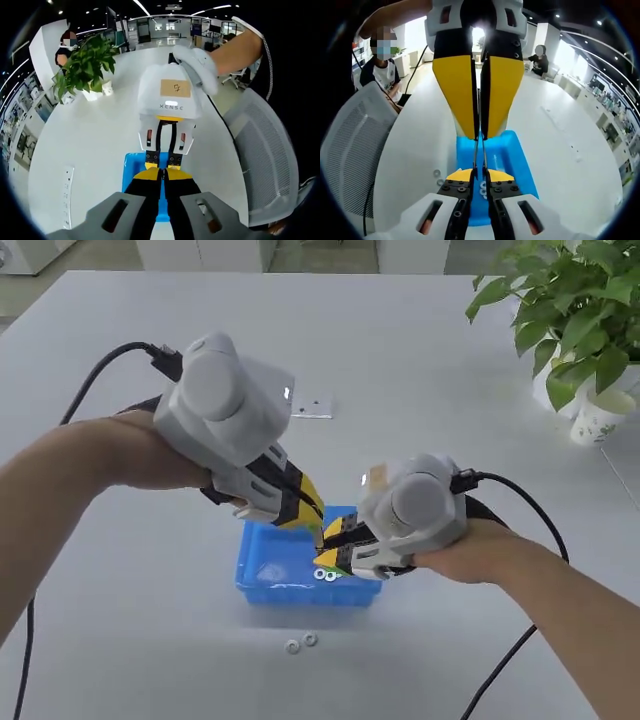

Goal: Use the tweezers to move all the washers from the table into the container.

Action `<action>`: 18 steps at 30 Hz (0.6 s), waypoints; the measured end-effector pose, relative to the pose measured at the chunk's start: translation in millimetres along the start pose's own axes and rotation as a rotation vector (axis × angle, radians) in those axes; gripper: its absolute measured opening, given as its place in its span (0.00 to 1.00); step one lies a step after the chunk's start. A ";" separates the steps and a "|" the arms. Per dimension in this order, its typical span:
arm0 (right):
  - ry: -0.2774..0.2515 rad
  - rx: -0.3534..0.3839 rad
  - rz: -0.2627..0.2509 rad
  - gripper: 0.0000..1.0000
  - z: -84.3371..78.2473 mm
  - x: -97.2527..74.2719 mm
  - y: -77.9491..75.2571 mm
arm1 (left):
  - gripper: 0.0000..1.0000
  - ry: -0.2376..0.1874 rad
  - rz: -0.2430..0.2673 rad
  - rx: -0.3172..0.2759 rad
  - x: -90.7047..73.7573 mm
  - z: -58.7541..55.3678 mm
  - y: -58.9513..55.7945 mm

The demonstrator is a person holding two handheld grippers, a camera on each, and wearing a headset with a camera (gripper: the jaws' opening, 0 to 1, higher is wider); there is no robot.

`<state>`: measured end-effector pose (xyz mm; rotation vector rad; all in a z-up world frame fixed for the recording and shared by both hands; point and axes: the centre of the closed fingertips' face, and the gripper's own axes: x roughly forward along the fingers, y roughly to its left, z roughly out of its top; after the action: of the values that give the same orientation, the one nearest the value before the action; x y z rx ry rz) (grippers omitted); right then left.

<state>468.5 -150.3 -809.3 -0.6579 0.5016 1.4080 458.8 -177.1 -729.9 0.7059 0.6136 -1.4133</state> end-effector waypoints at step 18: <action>0.005 0.016 0.015 0.11 -5.7 0.4 35.1 | 0.06 0.018 -0.038 0.005 6.3 -5.5 -33.8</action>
<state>434.1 -152.6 -818.0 -0.6462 0.5223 1.4152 425.7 -177.9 -740.7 0.7151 0.6405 -1.4450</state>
